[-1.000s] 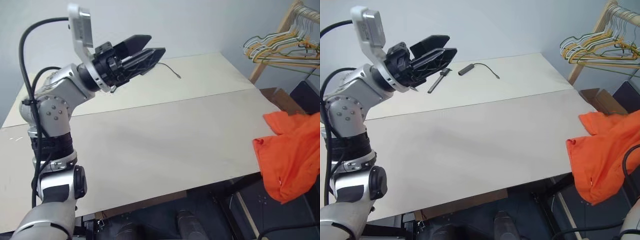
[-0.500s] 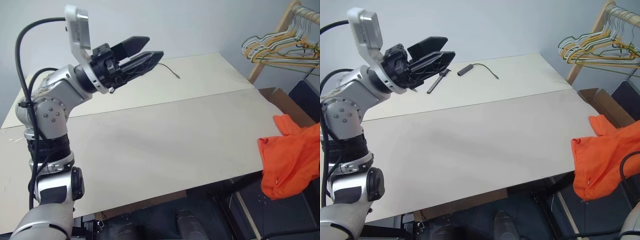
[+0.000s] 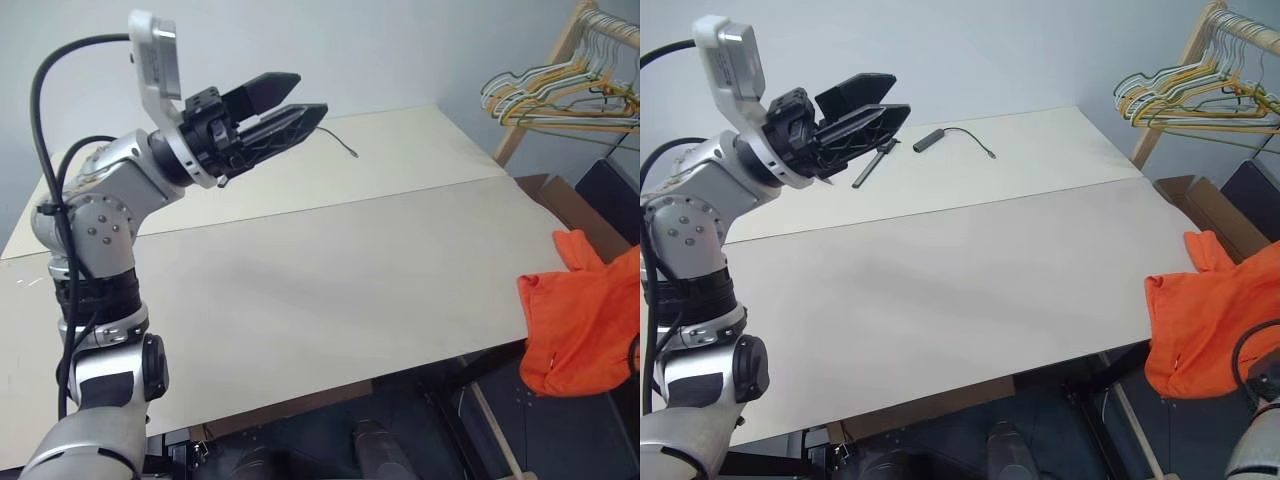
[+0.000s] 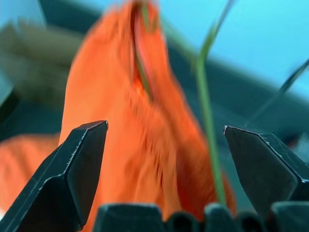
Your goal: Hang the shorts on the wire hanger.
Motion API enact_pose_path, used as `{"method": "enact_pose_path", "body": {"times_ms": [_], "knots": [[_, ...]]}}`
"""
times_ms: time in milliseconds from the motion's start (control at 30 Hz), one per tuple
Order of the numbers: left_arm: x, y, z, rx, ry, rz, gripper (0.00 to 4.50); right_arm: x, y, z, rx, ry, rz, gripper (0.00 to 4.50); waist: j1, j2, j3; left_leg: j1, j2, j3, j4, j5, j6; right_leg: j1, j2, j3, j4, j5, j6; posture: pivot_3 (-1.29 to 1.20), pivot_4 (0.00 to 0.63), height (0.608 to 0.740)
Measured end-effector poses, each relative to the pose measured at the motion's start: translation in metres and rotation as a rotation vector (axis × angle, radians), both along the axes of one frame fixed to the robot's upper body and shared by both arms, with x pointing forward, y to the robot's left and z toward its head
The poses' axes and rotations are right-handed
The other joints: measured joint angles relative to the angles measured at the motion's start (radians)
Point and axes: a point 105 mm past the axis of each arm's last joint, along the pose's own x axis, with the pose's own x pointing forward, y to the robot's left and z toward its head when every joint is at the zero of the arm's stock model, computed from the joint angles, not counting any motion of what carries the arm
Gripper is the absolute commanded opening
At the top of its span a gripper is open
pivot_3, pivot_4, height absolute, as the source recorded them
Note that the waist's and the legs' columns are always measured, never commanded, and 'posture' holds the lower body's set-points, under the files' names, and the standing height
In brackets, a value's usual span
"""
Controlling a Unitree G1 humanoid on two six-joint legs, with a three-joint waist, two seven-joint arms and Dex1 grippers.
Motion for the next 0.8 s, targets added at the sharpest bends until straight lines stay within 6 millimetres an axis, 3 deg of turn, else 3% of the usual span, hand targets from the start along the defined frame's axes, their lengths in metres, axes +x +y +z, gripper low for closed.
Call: {"method": "enact_pose_path", "body": {"times_ms": [200, 333, 400, 467, 600, 700, 800], "knots": [[0.0, 0.001, 0.001, 0.002, -0.007, 0.001, 4.5, 0.004, 0.037, 0.058, -0.443, -0.102, -0.023, 4.46, 0.0, 0.002, -0.001, 0.0, 0.0, 0.0, 0.001, 0.0, -0.001, 0.0, 0.0, 0.0, 0.001, 0.0, 0.0, -0.19, 0.071, 0.74], [0.0, 0.003, 0.001, 0.009, -0.008, 0.014, 4.5, 0.015, 0.105, 0.116, -0.753, -0.337, 0.148, 4.46, -0.007, 0.005, -0.003, 0.001, 0.0, 0.0, 0.0, 0.0, -0.001, 0.0, 0.0, 0.001, 0.002, 0.0, 0.001, -0.18, 0.071, 0.74], [0.001, 0.003, -0.002, 0.014, -0.003, 0.024, 4.5, 0.031, 0.137, 0.128, -0.776, -0.435, 0.344, 4.46, -0.009, 0.004, -0.003, 0.003, 0.0, 0.0, 0.001, 0.0, -0.001, 0.002, 0.0, 0.0, 0.001, 0.001, 0.001, -0.15, 0.067, 0.74], [0.0, 0.007, -0.007, 0.018, -0.021, 0.055, 4.5, 0.058, 0.171, 0.123, -0.762, -0.478, 0.612, 4.46, -0.011, 0.001, -0.006, 0.004, 0.0, -0.001, 0.001, 0.0, 0.0, 0.004, 0.0, 0.0, 0.001, 0.001, 0.001, -0.13, 0.067, 0.74], [0.0, 0.016, -0.023, 0.035, -0.065, 0.136, 4.5, 0.105, 0.243, 0.082, -0.624, -0.432, 1.161, 4.46, 0.0, 0.001, -0.006, 0.003, 0.0, -0.001, 0.001, 0.0, 0.0, 0.002, 0.0, 0.0, 0.001, 0.002, 0.001, -0.07, 0.066, 0.74], [0.0, 0.029, -0.04, 0.123, -0.067, 0.218, 4.5, 0.116, 0.286, 0.05, -0.549, -0.324, 1.523, 4.46, 0.016, 0.001, -0.006, 0.001, 0.0, -0.001, 0.0, 0.0, 0.001, 0.001, 0.0, -0.001, 0.001, 0.002, 0.001, -0.04, 0.069, 0.74], [-0.004, 0.037, -0.059, 0.215, -0.051, 0.26, 4.5, 0.117, 0.315, 0.026, -0.5, -0.231, 1.776, 4.46, 0.04, 0.001, -0.006, 0.0, 0.0, -0.001, 0.001, -0.001, 0.002, 0.001, -0.001, -0.001, 0.002, 0.002, 0.001, -0.01, 0.071, 0.74]]}}
